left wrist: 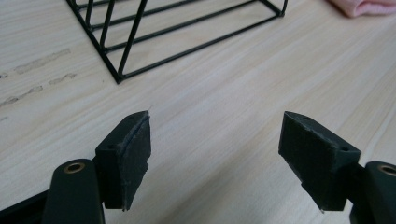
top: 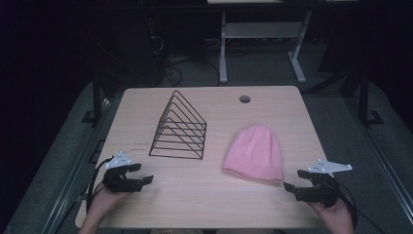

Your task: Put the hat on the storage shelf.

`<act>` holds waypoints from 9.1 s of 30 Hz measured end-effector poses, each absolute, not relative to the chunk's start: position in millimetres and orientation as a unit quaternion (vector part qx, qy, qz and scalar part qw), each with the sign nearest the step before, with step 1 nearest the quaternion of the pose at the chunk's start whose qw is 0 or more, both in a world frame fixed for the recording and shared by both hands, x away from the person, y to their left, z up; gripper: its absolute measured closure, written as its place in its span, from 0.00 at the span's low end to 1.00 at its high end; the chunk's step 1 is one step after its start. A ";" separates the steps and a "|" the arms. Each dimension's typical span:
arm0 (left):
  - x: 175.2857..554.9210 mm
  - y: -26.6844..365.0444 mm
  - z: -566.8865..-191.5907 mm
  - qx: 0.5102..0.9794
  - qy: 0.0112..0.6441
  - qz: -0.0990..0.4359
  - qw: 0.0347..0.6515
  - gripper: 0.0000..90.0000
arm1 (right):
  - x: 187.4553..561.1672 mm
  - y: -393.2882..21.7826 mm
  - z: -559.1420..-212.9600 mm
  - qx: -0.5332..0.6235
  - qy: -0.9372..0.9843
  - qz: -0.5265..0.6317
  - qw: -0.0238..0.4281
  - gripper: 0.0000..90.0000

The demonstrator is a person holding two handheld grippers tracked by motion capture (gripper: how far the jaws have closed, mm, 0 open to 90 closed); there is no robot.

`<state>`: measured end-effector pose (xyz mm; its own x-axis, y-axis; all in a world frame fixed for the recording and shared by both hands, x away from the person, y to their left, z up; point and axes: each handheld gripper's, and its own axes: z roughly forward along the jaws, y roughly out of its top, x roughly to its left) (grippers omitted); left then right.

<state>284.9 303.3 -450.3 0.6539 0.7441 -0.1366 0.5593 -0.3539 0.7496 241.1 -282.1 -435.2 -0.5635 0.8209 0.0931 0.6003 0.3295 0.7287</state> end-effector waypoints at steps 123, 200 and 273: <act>291.3 321.3 -454.5 0.800 0.422 0.116 0.410 0.28 | 466.7 -251.2 -440.7 0.470 0.812 0.332 -0.098 0.84; 320.5 305.9 -328.1 0.856 0.274 0.083 0.430 0.28 | 416.4 -183.7 -226.6 0.272 0.851 0.448 0.015 0.85; 388.2 275.1 -252.6 0.872 0.249 0.050 0.419 0.93 | 434.3 -27.5 -143.5 0.119 0.862 0.493 0.023 0.85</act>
